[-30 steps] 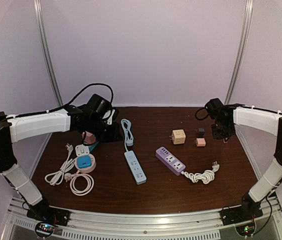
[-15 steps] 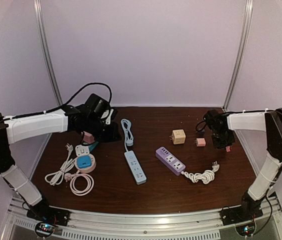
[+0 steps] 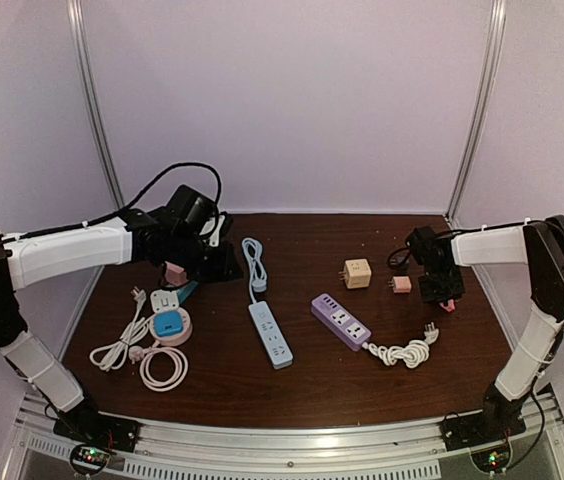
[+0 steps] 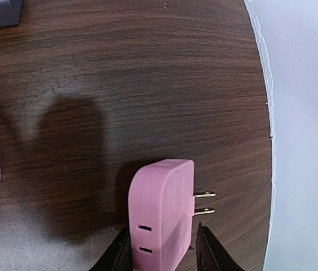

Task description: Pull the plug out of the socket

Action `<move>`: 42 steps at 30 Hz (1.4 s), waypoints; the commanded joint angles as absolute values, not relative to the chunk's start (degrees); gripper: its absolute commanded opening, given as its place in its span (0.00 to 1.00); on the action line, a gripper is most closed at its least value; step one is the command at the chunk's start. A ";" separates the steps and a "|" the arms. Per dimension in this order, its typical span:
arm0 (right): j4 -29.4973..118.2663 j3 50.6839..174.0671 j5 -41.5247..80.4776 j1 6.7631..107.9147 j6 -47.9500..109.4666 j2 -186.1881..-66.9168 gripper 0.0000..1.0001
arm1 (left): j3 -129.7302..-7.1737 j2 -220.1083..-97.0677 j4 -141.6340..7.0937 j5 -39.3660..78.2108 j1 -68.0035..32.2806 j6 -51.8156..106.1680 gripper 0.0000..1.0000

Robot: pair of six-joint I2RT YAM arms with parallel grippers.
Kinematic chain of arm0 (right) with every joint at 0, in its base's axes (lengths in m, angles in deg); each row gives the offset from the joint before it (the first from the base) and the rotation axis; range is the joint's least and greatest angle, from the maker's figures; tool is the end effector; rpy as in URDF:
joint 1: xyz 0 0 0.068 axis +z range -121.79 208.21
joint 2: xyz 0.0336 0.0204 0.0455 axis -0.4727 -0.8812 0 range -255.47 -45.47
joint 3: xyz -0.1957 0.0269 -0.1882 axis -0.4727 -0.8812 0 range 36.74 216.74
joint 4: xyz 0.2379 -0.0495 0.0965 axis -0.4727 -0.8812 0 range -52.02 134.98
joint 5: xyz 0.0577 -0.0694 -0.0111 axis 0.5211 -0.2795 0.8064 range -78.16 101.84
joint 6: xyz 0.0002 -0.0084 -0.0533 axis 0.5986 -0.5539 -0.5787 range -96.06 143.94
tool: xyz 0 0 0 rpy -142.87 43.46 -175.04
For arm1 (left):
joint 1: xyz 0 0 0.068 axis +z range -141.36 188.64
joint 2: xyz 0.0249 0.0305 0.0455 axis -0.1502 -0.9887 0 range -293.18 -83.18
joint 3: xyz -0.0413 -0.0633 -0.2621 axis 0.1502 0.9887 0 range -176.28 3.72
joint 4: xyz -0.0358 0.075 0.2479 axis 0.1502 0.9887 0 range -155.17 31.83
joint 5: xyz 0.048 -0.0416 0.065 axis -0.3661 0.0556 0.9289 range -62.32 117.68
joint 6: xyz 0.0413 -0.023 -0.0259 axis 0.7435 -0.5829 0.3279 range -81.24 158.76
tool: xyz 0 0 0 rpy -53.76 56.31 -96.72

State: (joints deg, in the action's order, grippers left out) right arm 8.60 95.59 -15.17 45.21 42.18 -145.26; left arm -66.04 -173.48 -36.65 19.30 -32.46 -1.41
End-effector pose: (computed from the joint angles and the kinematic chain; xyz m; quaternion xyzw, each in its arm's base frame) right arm 0.3035 0.0759 0.1553 0.0363 0.9661 -0.1887 0.1726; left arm 0.2554 -0.2297 0.2652 0.0331 0.9341 -0.2791 0.2201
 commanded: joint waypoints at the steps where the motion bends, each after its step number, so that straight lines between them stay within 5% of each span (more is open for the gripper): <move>1: 10.10 94.50 -13.05 45.00 42.87 -144.22 0.41 | -67.25 -171.06 -36.42 20.92 -32.80 -0.93 0.16; 5: 10.04 94.08 -12.09 45.00 43.27 -142.54 0.47 | -67.51 -170.47 -35.06 22.71 -32.83 -0.58 0.17; 11: 10.98 93.45 -8.49 45.00 43.29 -138.21 0.72 | -68.38 -169.01 -32.06 25.29 -32.30 0.09 0.19; 19: 11.59 93.91 -2.31 45.17 42.67 -131.67 0.87 | -65.47 -164.70 -28.24 32.17 -28.22 -1.00 0.27; 26: 14.71 93.61 6.03 45.94 43.72 -127.37 0.99 | -66.33 -165.74 -24.83 36.24 -22.50 4.17 0.54; 33: 17.81 93.22 12.38 47.40 44.94 -125.74 1.00 | -72.28 -172.37 -21.62 39.97 -19.11 15.44 0.84; 42: 19.86 92.32 17.71 48.80 45.05 -124.98 1.00 | -78.50 -181.35 -21.80 42.46 -17.11 25.01 0.98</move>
